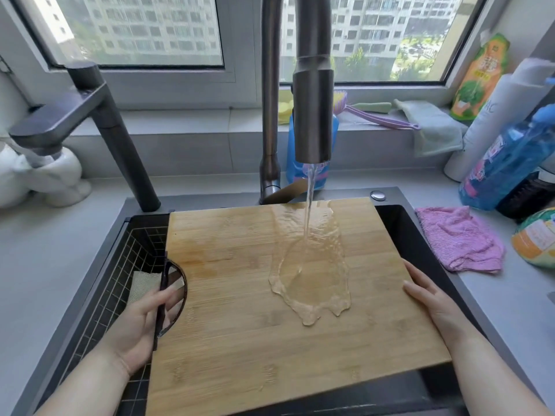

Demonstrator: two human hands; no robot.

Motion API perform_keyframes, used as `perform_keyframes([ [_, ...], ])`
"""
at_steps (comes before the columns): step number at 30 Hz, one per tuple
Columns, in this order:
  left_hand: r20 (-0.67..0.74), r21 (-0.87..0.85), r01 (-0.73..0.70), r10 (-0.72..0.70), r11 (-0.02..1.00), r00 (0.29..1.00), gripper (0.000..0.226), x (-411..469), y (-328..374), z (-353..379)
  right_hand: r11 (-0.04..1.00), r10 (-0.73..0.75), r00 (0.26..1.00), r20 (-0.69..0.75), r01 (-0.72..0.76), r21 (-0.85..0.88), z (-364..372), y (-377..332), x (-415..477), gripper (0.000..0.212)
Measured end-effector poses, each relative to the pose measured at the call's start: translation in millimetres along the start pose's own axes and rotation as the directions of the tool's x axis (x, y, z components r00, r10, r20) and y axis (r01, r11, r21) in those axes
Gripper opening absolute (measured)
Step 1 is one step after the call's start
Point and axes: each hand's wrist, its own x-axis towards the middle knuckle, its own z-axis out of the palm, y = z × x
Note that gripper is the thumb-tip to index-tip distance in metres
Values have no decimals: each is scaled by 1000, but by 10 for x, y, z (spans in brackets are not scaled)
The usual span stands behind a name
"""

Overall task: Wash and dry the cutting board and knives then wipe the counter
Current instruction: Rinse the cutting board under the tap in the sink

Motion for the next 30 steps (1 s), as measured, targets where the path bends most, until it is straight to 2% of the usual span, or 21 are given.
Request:
perform_keyframes([
  [2,19,-9,72,-72,997,997,105,50,18,23,999,-2,1000,10,3,-50,-25,-13,38,66],
  [4,49,-13,137,-136,990,989,97,44,-6,50,996,3,999,34,0,-91,-12,-80,38,63],
  [6,81,10,153,-154,988,985,86,11,-50,119,989,-21,999,41,26,-145,-54,-81,84,86],
  [7,84,13,137,-137,991,987,81,-9,-75,167,982,-24,999,38,30,-184,-68,-80,98,84],
  [9,56,19,63,-64,998,996,77,-59,-124,265,971,-18,999,48,29,-236,-66,-115,131,44],
  [10,52,28,15,-16,1000,999,76,-88,-152,303,952,-10,1000,12,14,-306,-77,-125,156,35],
  [13,48,41,-100,98,994,994,64,-216,-189,517,857,29,1000,-2,-26,-515,-56,-154,202,43],
  [16,-35,118,-140,145,983,989,44,-315,-231,554,637,-62,997,-42,7,-771,185,-135,224,57],
  [18,-23,181,-93,99,979,995,56,-342,-256,617,392,-134,991,-25,30,-919,460,-93,223,61],
  [19,-32,209,-93,102,973,994,55,-364,-266,628,263,-157,987,33,74,-962,621,-73,199,62],
  [21,-26,139,-145,150,980,988,25,-373,-270,633,100,-178,961,214,234,-967,830,6,162,72],
  [22,-4,95,-154,155,984,988,27,-377,-257,680,87,-171,947,273,290,-953,876,19,156,78],
  [24,56,53,-152,150,987,987,55,-360,-223,692,108,-177,938,297,319,-942,817,19,232,69],
  [25,56,52,-163,160,985,986,65,-355,-213,680,130,-197,948,250,278,-952,738,30,293,63],
  [26,59,43,-169,166,985,984,67,-351,-204,649,205,-228,962,149,197,-959,659,37,355,61],
  [28,60,48,-160,157,986,986,63,-329,-188,651,403,-192,975,-113,-27,-915,592,36,458,58],
  [29,73,58,-156,152,986,986,66,-310,-184,649,432,-157,972,-174,-91,-897,633,48,494,58],
  [30,76,71,-154,148,986,986,74,-287,-197,640,403,-143,975,-169,-98,-910,729,51,515,59],
])
